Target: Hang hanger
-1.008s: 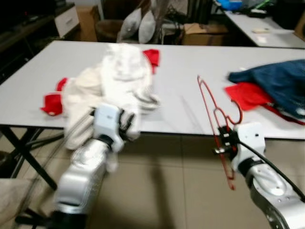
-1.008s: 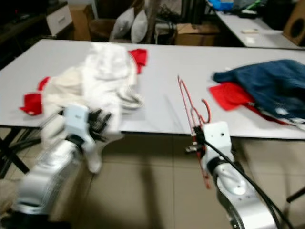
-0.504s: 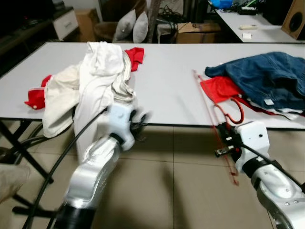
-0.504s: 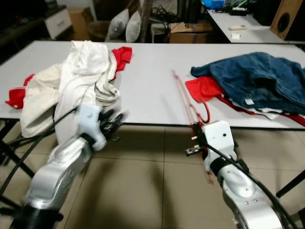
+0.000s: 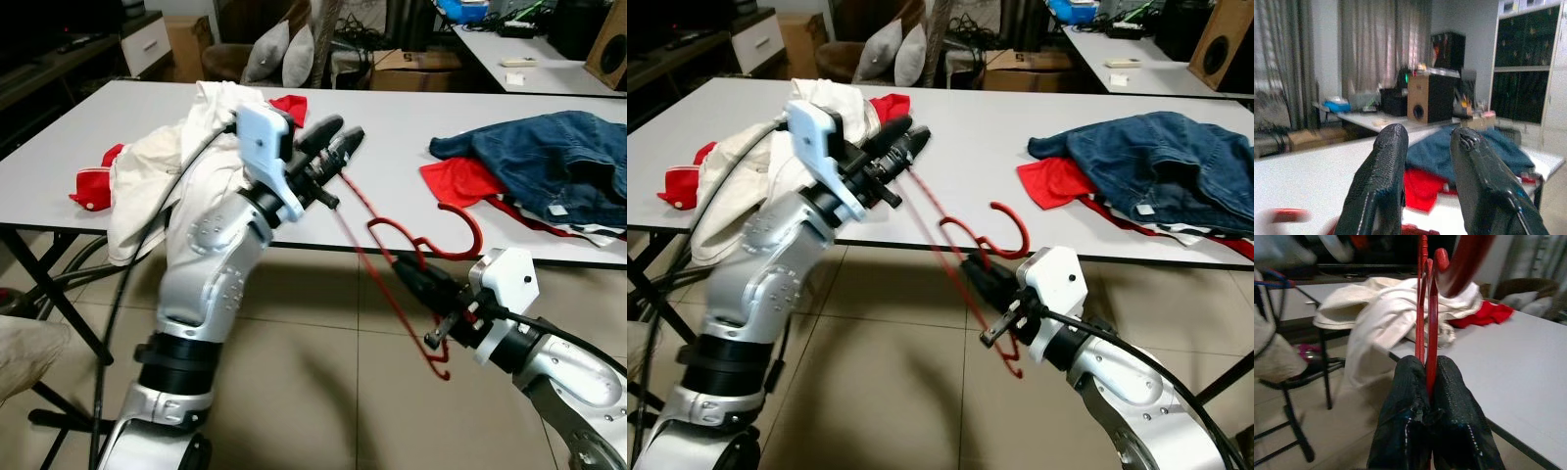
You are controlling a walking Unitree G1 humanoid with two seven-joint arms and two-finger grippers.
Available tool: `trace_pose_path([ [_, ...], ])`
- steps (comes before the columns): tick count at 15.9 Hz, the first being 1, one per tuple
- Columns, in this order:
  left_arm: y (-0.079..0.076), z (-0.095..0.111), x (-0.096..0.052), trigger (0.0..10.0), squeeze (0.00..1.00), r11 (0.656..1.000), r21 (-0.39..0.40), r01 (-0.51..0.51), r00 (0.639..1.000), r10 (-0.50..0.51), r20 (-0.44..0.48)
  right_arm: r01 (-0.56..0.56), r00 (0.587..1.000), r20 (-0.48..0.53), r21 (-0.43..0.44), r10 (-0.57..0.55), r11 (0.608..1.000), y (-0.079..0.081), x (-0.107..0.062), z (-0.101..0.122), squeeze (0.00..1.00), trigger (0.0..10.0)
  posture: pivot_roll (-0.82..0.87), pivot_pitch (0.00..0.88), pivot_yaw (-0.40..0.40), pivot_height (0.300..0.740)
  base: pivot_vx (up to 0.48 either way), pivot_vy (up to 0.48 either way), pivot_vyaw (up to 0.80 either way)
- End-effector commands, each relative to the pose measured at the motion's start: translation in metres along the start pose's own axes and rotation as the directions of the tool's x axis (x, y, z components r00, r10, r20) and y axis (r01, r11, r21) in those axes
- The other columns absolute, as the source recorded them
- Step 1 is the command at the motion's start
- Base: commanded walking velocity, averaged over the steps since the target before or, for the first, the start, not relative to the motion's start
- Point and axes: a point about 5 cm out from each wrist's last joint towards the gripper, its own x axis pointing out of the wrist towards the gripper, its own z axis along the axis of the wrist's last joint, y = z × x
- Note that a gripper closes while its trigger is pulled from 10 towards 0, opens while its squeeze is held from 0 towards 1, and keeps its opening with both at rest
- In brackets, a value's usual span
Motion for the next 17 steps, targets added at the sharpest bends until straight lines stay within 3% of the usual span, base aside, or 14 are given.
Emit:
trace_pose_path([
  [1, -0.002, -0.006, 0.003, 10.0, 0.0, 1.0, 0.026, 0.006, 1.0, -0.005, -0.031, -0.031, 0.999, 0.031, -0.015, 0.031, 0.999, 0.001, 0.001, 0.008, 0.0, 10.0, -0.05, 0.0, 0.056, 0.74, 0.0, 0.0, 0.0],
  [2, -0.001, -0.014, 0.003, 10.0, 0.0, 1.0, 0.027, -0.006, 0.998, 0.008, -0.07, -0.042, 0.998, 0.039, -0.019, 0.043, 0.999, 0.002, 0.001, 0.011, 0.0, 10.0, -0.05, 0.0, 0.057, 0.74, 0.0, 0.0, 0.0],
  [4, 0.011, -0.033, -0.001, 10.0, 0.0, 0.994, 0.102, -0.045, 0.983, 0.063, -0.174, -0.064, 0.996, 0.063, -0.02, 0.065, 0.998, 0.002, 0.0, 0.017, 0.0, 10.0, -0.05, 0.0, 0.058, 0.74, 0.0, 0.0, 0.0],
  [5, 0.016, -0.033, -0.003, 10.0, 0.0, 0.992, 0.114, -0.062, 0.981, 0.082, -0.178, -0.067, 0.995, 0.071, -0.019, 0.068, 0.998, 0.002, 0.0, 0.019, 0.0, 10.0, -0.05, 0.0, 0.058, 0.74, 0.0, 0.0, 0.0],
  [7, 0.019, -0.026, -0.003, 10.0, 0.0, 0.992, 0.105, -0.068, 0.986, 0.083, -0.144, -0.068, 0.995, 0.073, -0.02, 0.07, 0.997, 0.002, 0.0, 0.02, 0.0, 10.0, -0.05, 0.0, 0.059, 0.74, 0.0, 0.0, 0.0],
  [10, 0.02, -0.005, -0.001, 10.0, 0.0, 0.998, 0.026, -0.052, 0.998, 0.052, -0.021, -0.04, 0.999, 0.031, 0.004, 0.04, 0.999, -0.001, -0.001, 0.012, 0.0, 10.0, -0.04, 0.0, 0.054, 0.74, 0.0, 0.0, 0.0],
  [11, 0.02, 0.008, -0.002, 10.0, 0.0, 1.0, -0.006, -0.022, 0.999, 0.023, 0.04, 0.029, 0.999, -0.046, 0.044, -0.027, 0.999, -0.006, -0.004, -0.002, 0.0, 10.0, -0.04, 0.0, 0.051, 0.74, 0.0, 0.0, 0.0],
  [13, 0.027, 0.013, -0.006, 10.0, 0.0, 0.999, -0.016, -0.046, 0.998, 0.046, 0.038, 0.165, 0.983, -0.094, 0.06, -0.159, 0.985, -0.017, -0.006, -0.014, 0.0, 10.0, -0.03, 0.0, 0.053, 0.74, 0.0, 0.0, 0.0],
  [14, 0.032, 0.012, -0.009, 10.0, 0.0, 0.998, 0.005, -0.065, 0.998, 0.065, 0.012, 0.233, 0.97, -0.09, 0.073, -0.227, 0.97, -0.023, -0.006, -0.015, 0.0, 10.0, -0.04, 0.0, 0.065, 0.74, 0.0, 0.0, 0.0],
  [15, 0.043, 0.008, -0.021, 10.0, 0.0, 0.991, 0.071, -0.115, 0.993, 0.117, -0.027, 0.309, 0.95, -0.012, 0.152, -0.311, 0.939, -0.032, -0.005, -0.007, 0.0, 10.0, -0.04, 0.0, 0.077, 0.74, 0.0, 0.0, 0.0],
  [17, 0.051, 0.002, -0.032, 10.0, 0.0, 0.979, 0.086, -0.184, 0.978, 0.191, -0.084, 0.343, 0.936, 0.024, 0.17, -0.352, 0.924, -0.035, -0.007, -0.004, 0.0, 10.0, -0.04, 0.0, 0.08, 0.74, 0.0, 0.0, 0.0],
])
